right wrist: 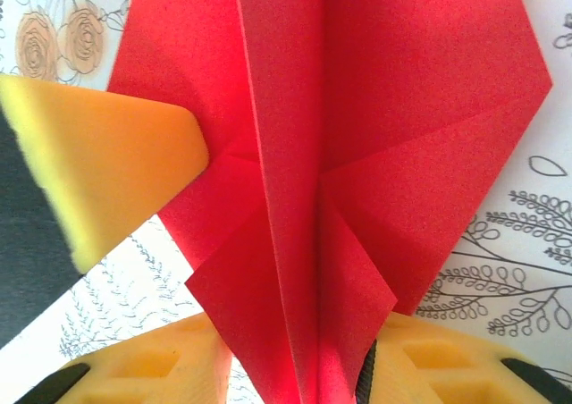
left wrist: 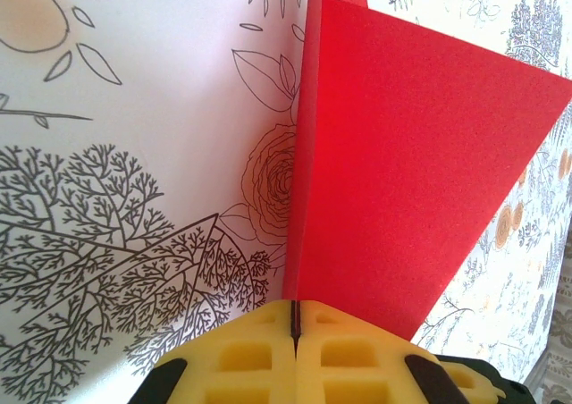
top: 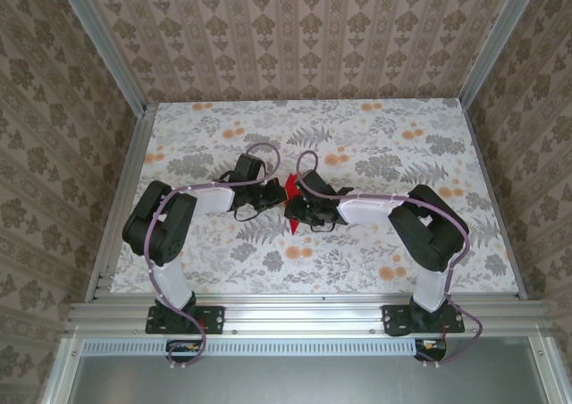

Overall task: Fold a paper plane with a square sheet of paper (pick it up from the middle)
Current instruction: Move a paper plane to the center of the table.

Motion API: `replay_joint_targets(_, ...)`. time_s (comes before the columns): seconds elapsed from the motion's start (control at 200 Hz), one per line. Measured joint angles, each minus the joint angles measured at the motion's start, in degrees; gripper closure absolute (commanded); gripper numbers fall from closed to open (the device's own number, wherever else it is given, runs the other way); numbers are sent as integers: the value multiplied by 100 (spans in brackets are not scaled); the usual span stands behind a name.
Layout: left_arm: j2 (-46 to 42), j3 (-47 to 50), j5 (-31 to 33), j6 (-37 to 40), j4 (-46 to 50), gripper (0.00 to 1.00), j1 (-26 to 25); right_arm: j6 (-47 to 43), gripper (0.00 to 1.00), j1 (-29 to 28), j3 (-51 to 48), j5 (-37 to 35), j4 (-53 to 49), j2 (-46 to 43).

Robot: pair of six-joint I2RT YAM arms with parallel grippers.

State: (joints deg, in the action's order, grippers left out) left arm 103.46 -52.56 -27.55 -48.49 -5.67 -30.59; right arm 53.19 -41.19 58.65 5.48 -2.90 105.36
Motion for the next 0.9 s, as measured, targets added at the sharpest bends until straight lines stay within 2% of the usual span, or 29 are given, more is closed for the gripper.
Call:
replay_joint_targets(0.24, 0, 11, -35, 0, 2, 99, 0, 57, 74, -2, 59, -278, -94, 11)
replay_joint_targets(0.48, 0, 11, -35, 0, 2, 91, 0, -79, 85, -2, 315, -385, -328, 155)
replay_joint_targets(0.635, -9, 11, -33, 7, 20, 77, 35, -221, 93, -2, 446, -402, -514, 240)
replay_joint_targets(0.815, -380, 74, 20, 83, 289, 54, 262, -459, 94, -13, 619, -678, -1078, 232)
replay_joint_targets(0.9, -654, 83, 76, 146, 444, 47, 461, -619, 94, -13, 702, -876, -1486, 186)
